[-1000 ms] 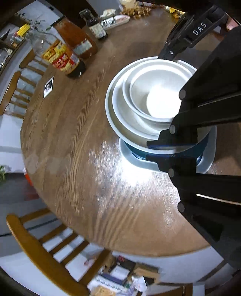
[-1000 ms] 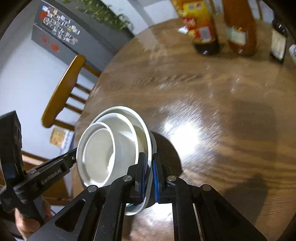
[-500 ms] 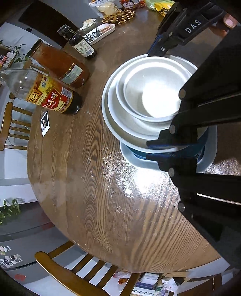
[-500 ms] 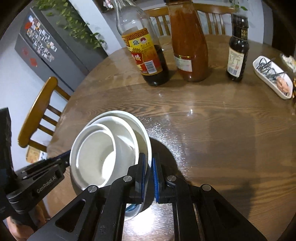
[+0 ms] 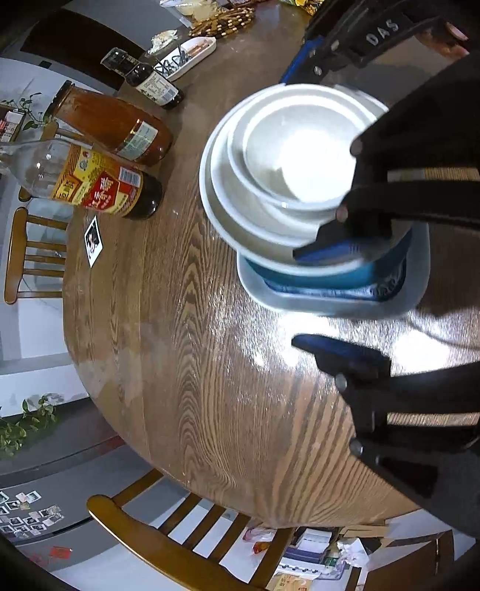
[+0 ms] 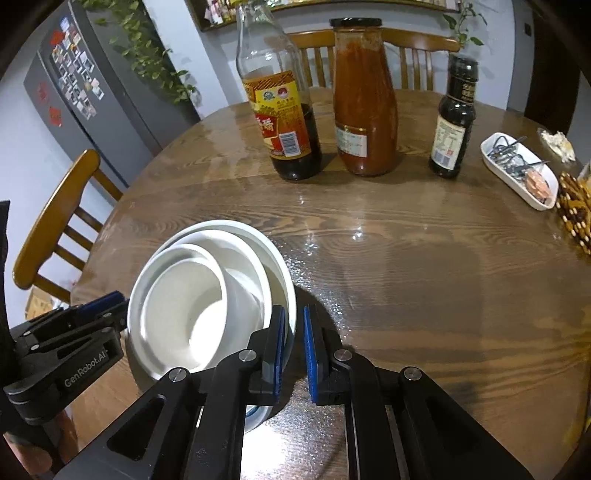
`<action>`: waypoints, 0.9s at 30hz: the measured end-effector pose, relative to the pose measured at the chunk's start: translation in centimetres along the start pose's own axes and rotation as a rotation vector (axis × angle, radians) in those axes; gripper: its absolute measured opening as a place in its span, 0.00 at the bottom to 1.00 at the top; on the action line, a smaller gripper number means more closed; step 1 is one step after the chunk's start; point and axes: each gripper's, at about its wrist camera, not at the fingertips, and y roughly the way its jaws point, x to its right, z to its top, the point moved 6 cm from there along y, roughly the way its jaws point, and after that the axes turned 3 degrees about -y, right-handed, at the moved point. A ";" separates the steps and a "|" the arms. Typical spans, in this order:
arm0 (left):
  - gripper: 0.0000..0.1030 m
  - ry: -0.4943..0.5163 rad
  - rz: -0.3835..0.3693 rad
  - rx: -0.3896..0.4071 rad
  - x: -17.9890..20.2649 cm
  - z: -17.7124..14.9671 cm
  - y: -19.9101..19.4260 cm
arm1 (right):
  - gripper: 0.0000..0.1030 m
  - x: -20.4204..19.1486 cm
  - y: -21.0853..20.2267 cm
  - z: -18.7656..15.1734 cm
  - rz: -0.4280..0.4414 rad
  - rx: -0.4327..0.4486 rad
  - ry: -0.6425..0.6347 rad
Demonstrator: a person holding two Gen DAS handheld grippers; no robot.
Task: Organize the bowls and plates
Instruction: 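Lower the bowl stack onto the blue dish with the left tool, then open the left tool to release the bowl stack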
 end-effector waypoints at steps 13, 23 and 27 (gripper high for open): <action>0.88 0.057 0.068 0.226 -1.7 -0.2 -6.7 | 0.50 -1.6 -6.1 0.4 0.007 0.174 -0.064; 0.99 0.065 0.054 0.313 -1.2 -1.4 -10.7 | 0.64 -3.3 -8.8 -1.2 0.044 0.222 -0.168; 0.99 0.060 0.017 0.294 -0.9 -2.0 -11.0 | 0.68 -3.5 -9.8 -2.0 0.044 0.232 -0.187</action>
